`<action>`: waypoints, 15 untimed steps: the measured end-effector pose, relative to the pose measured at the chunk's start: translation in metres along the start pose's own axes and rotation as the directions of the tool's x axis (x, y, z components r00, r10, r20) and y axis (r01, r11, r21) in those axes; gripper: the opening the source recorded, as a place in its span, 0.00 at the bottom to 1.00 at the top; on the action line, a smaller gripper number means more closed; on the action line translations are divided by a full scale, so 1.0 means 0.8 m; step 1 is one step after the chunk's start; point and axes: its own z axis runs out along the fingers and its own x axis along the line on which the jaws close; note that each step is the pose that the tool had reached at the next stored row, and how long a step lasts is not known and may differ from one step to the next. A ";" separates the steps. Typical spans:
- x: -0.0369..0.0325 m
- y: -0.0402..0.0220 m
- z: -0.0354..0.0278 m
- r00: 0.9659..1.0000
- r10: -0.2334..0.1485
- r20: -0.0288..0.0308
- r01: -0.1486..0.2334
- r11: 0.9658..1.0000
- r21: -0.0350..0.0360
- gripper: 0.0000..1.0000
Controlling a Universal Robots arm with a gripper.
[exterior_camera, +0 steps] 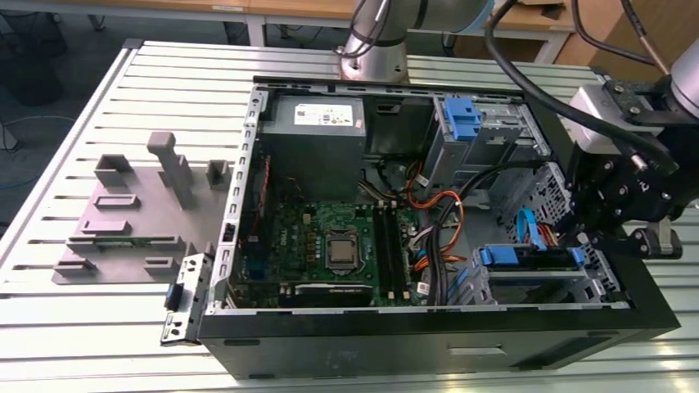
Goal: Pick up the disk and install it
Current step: 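Insert the second disk wire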
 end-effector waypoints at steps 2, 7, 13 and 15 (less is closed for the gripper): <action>-0.0006 0.0000 -0.0001 1.000 0.000 0.000 0.000 1.000 0.000 0.24; -0.0075 0.0001 0.0002 1.000 0.000 0.000 0.000 1.000 0.000 0.24; -0.0195 0.0008 0.0009 1.000 0.000 0.000 0.000 1.000 0.000 0.24; -0.0247 0.0013 0.0012 1.000 0.000 0.000 0.000 1.000 0.000 0.24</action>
